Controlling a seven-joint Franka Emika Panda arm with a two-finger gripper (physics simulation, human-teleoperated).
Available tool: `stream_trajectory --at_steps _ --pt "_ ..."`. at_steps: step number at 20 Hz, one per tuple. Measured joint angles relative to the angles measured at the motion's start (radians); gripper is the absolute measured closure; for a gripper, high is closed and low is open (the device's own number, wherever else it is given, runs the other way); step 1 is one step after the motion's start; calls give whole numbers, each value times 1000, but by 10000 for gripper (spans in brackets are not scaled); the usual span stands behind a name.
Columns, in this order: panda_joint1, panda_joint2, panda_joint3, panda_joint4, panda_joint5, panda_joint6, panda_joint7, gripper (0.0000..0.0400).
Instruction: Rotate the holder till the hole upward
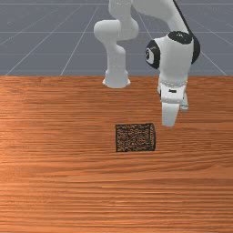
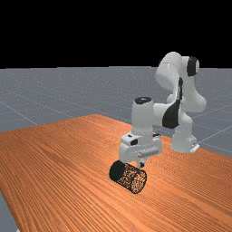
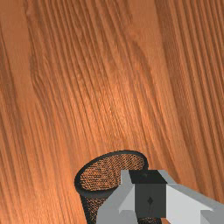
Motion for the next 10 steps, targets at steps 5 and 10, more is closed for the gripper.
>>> stream_trajectory --at_steps 5,10 --pt "87 26 66 165 -23 -162 -64 400" --pt "62 66 57 143 -8 -95 -76 400"
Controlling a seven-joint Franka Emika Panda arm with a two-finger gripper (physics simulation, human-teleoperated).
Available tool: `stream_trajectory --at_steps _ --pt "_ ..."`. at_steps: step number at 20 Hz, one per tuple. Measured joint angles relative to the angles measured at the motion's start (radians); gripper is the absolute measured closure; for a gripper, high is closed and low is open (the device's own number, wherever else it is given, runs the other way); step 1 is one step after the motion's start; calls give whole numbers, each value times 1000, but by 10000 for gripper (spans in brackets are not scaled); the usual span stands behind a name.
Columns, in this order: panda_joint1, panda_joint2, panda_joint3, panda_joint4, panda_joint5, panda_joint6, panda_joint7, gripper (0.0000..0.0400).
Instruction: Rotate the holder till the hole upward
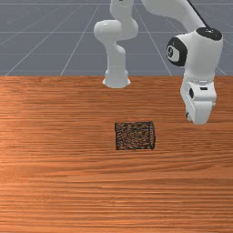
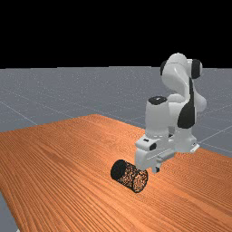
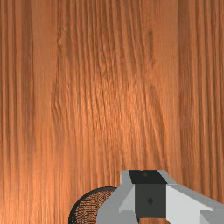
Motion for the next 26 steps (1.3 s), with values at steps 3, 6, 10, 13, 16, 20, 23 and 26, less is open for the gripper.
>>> stream_trajectory --at_steps 3,6,10,13,16,20,23,26 --pt "0 60 -2 -7 -3 50 0 400" --pt "-16 97 12 -51 15 166 -22 90" --pt "82 184 -89 73 -115 37 101 12" --pt "46 168 -46 36 -60 107 56 3" --pt "120 197 -100 97 -138 19 136 1" --pt "200 256 -159 180 -225 -89 215 0" --pt "246 292 -200 227 -282 -168 252 0" --pt "272 297 -250 212 -349 -213 271 0"
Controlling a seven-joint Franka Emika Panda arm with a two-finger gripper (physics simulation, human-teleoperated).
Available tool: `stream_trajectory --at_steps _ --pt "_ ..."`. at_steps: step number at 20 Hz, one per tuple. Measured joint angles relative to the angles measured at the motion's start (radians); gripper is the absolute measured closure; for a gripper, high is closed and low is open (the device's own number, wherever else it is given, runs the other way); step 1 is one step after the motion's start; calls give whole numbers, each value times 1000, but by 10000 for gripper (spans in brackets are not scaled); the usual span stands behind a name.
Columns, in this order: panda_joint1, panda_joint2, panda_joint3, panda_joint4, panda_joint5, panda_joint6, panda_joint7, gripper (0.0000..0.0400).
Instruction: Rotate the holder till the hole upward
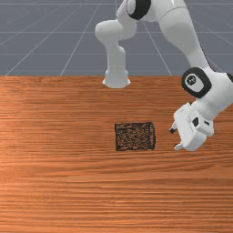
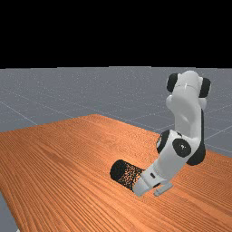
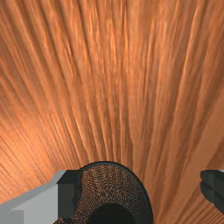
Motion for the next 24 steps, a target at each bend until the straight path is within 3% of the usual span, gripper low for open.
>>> stream_trajectory --at_steps 1,2,3,5,6,9,13,18,19,20,22,24 --pt "3 -2 -14 -12 -19 -5 3 0" --pt "73 119 -113 154 -137 -225 21 0" --pt "51 54 -91 44 -115 -127 31 0" --pt "23 5 -77 -36 -99 -46 22 0" --pt "-20 5 -41 -17 -48 -66 -65 0" --pt "-41 88 -29 75 -29 -105 -97 0" --pt "-39 22 -74 -89 -90 40 -29 0" --pt "-49 11 -92 -117 -109 58 -33 0" --pt "-42 20 -104 -109 -123 42 -25 157" --pt "-48 13 -102 -121 -122 55 -30 252" --pt "-51 11 -104 -125 -123 59 -31 344" --pt "-45 10 -108 -121 -128 46 -29 367"
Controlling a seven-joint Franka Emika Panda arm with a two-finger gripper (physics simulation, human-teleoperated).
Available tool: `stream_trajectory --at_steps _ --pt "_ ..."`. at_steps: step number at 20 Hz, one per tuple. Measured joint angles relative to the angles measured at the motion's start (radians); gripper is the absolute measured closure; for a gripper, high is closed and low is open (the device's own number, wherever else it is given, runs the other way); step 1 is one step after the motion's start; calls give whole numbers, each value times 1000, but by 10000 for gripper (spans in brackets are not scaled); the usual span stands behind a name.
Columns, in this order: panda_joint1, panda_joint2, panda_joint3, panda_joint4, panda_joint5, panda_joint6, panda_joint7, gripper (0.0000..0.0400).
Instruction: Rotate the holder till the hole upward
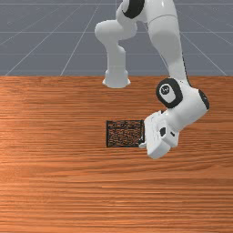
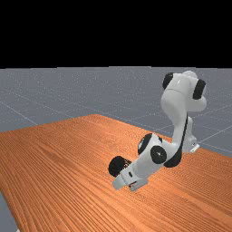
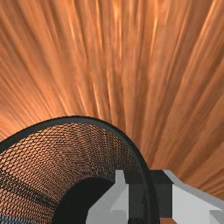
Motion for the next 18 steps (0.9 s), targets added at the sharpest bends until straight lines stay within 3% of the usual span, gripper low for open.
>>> stream_trajectory --at_steps 6,7,8,9,11,13,14,15,16,17,18 --pt "-4 -86 7 -82 -26 47 -58 368" --pt "-54 -120 53 -100 70 69 -105 340" --pt "-71 -146 68 -115 97 78 -136 348" --pt "-154 -187 149 -151 240 115 -279 327" --pt "-198 -249 185 -167 357 80 -393 346" --pt "-229 -318 199 -163 491 -6 -510 332" --pt "-213 -364 172 -158 488 -39 -506 313" --pt "-236 -394 181 -130 615 -147 -590 359" --pt "-233 -436 164 -98 646 -207 -609 358" --pt "-234 -468 152 -61 679 -262 -628 323" --pt "-239 -492 143 -22 713 -313 -640 341"
